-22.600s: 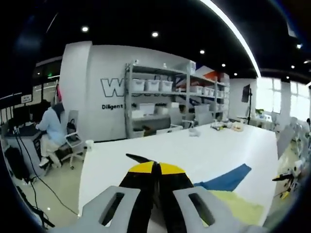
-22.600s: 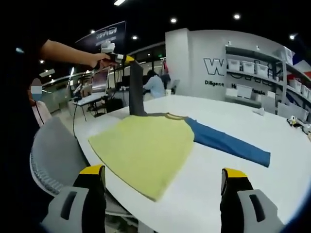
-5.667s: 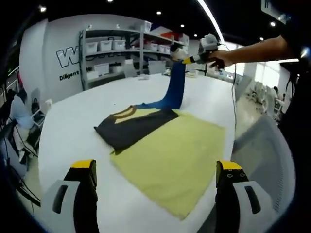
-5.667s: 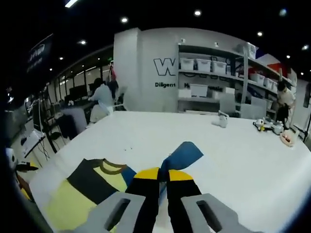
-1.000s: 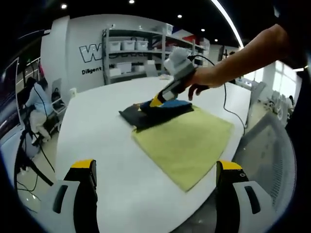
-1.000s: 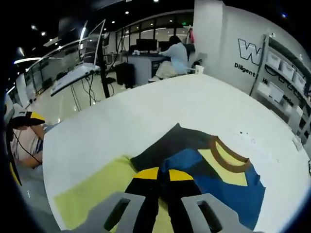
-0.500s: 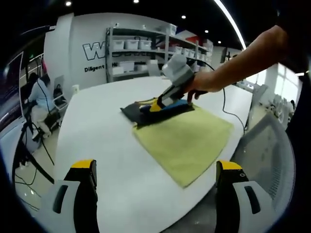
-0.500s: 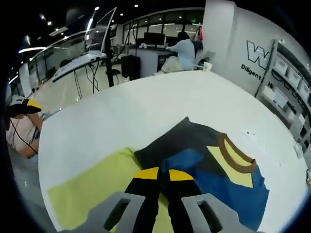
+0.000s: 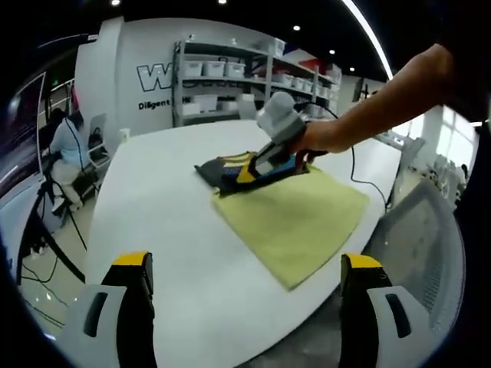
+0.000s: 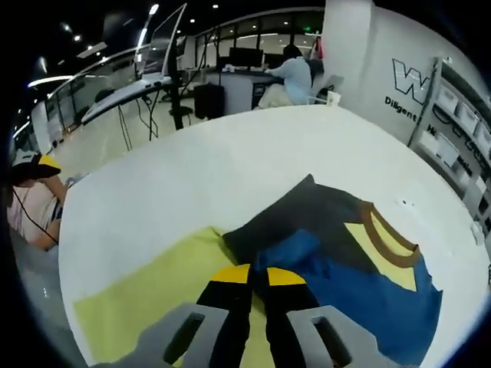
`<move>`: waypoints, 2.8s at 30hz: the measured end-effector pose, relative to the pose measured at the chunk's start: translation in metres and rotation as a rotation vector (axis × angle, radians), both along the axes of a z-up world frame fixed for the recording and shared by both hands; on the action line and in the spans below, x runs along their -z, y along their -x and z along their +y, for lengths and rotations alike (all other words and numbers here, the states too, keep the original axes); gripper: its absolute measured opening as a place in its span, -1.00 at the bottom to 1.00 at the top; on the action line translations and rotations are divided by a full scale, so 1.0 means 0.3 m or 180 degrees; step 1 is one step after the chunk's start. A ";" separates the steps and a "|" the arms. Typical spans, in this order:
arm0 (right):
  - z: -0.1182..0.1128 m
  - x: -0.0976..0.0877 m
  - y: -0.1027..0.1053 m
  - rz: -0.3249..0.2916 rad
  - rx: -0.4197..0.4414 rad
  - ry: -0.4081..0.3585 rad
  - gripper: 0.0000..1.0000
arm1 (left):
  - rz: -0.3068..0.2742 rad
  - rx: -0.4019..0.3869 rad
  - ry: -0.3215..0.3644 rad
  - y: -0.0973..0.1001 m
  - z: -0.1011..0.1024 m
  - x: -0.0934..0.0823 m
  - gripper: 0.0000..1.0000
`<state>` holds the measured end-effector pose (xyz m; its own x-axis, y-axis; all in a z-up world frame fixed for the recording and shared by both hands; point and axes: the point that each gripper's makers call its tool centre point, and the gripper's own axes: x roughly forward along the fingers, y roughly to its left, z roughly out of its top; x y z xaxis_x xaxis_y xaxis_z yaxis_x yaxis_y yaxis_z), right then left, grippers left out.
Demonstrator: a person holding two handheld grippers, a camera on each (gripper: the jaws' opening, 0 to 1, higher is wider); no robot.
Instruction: Fold the garment on the visible template until the final outline fits inside the template.
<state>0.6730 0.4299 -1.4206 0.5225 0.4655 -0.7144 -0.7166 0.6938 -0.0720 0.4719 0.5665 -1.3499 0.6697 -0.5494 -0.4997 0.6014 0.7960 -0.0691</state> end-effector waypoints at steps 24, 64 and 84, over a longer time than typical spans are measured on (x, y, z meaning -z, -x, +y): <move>0.055 -0.044 -0.059 -0.0417 -0.0162 0.0153 -1.00 | -0.0007 -0.0071 0.0045 -0.012 0.027 -0.006 0.95; 0.115 0.057 -0.013 -0.0112 -0.0373 0.0236 -0.68 | 0.0034 -0.0076 0.0140 -0.052 0.017 -0.009 0.92; 0.075 -0.068 -0.056 -0.0235 -0.0098 -0.0179 -1.00 | -0.0068 -0.0057 0.0125 -0.077 0.019 -0.055 0.90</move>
